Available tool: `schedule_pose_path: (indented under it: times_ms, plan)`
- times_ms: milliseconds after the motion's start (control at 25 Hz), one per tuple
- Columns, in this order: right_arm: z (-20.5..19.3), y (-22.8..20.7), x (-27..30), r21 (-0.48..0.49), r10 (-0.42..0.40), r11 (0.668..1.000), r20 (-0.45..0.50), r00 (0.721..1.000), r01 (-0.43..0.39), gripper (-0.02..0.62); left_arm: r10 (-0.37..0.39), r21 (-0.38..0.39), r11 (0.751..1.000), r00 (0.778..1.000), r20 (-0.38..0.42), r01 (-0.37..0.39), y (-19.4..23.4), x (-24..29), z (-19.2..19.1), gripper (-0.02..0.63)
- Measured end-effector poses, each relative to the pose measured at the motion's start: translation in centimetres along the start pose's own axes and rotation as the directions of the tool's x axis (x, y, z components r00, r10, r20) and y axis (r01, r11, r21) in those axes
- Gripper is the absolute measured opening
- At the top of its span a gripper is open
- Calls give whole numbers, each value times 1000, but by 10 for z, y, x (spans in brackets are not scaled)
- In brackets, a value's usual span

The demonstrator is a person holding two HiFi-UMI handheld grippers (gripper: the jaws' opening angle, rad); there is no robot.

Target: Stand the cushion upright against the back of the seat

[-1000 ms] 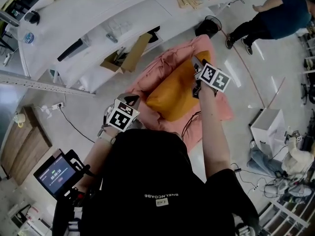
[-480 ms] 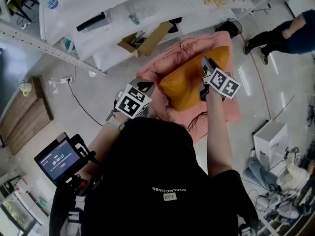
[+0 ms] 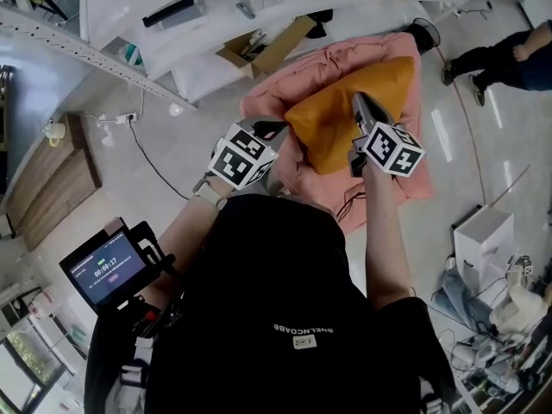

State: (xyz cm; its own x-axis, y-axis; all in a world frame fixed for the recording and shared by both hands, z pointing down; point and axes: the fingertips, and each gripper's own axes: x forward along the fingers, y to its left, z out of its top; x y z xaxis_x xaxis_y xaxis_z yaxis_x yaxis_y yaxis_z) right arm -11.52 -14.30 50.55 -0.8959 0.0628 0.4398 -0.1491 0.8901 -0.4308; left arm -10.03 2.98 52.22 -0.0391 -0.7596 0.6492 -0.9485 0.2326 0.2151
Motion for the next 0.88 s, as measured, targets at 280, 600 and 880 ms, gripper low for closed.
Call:
schedule_pose_path:
  times_ms: [280,600,880]
  plan:
    - [-13,15,-49,2,-22,1000,57,998,22,35,-95,86,992,994,45,91,-36,0,21,19]
    - [-33,22,-139,28,-144,990,152,978,141,28,-266,155,957,955,131,246,-105,-11,43,20]
    - [-27,5,-143,173,-345,934,203,916,313,21,-492,243,854,867,85,461,-97,16,86,20]
